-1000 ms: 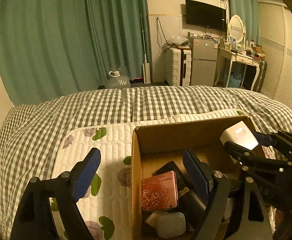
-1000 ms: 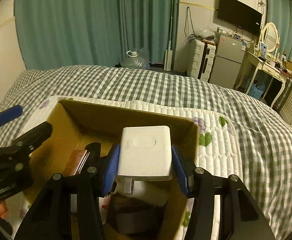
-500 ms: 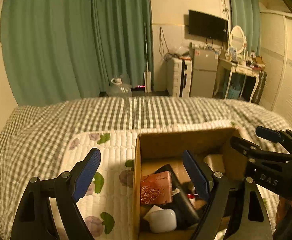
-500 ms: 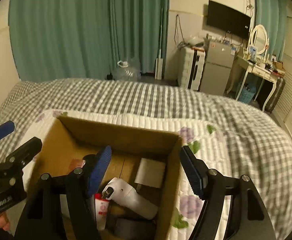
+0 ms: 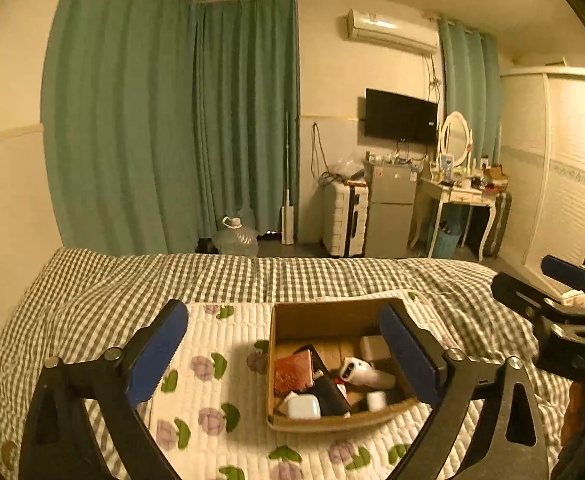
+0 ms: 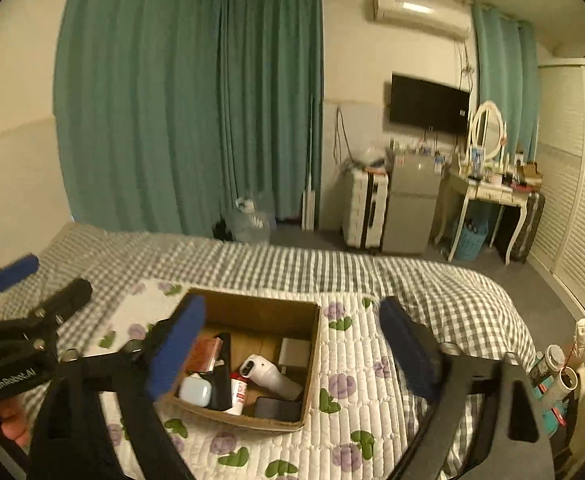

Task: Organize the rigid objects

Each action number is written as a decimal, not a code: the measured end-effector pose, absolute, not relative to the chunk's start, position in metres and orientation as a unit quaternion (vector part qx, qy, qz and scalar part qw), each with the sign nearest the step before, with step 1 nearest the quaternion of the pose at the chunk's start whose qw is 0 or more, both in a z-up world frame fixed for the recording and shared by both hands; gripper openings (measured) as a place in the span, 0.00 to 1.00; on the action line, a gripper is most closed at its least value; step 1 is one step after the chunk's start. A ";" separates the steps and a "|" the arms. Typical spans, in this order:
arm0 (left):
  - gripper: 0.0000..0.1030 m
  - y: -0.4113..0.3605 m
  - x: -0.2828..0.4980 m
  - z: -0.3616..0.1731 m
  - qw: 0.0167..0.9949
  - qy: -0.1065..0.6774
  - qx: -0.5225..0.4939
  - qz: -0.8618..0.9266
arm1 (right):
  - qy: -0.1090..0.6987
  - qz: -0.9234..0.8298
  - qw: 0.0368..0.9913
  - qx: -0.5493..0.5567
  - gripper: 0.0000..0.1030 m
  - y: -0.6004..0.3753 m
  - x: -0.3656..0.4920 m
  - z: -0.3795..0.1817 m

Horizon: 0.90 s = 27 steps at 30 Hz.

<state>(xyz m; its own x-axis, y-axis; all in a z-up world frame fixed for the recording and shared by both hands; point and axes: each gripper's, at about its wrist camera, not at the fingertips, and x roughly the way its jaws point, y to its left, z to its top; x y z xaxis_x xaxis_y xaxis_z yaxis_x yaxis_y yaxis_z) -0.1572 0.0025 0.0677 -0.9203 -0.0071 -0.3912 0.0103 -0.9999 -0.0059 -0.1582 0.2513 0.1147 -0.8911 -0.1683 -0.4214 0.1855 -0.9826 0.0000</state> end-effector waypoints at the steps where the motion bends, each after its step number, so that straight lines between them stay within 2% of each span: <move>1: 1.00 0.000 -0.151 0.065 0.007 0.008 0.198 -0.980 | 0.020 -0.973 0.101 0.207 1.00 0.251 -0.145 0.114; 7: 1.00 -0.013 -0.126 0.034 0.024 0.027 0.179 -0.983 | 0.019 -0.981 0.092 0.167 1.00 0.246 -0.102 0.086; 12: 1.00 -0.018 -0.112 0.007 0.055 0.023 0.147 -0.987 | 0.022 -0.987 0.085 0.136 1.00 0.247 -0.101 0.054; 21: 1.00 -0.010 -0.108 -0.014 0.050 0.005 0.132 -0.990 | 0.010 -0.985 0.078 0.150 1.00 0.250 -0.113 0.020; 27: 1.00 -0.014 -0.114 -0.023 0.048 0.023 0.149 -0.987 | 0.006 -0.983 0.075 0.169 1.00 0.252 -0.118 0.011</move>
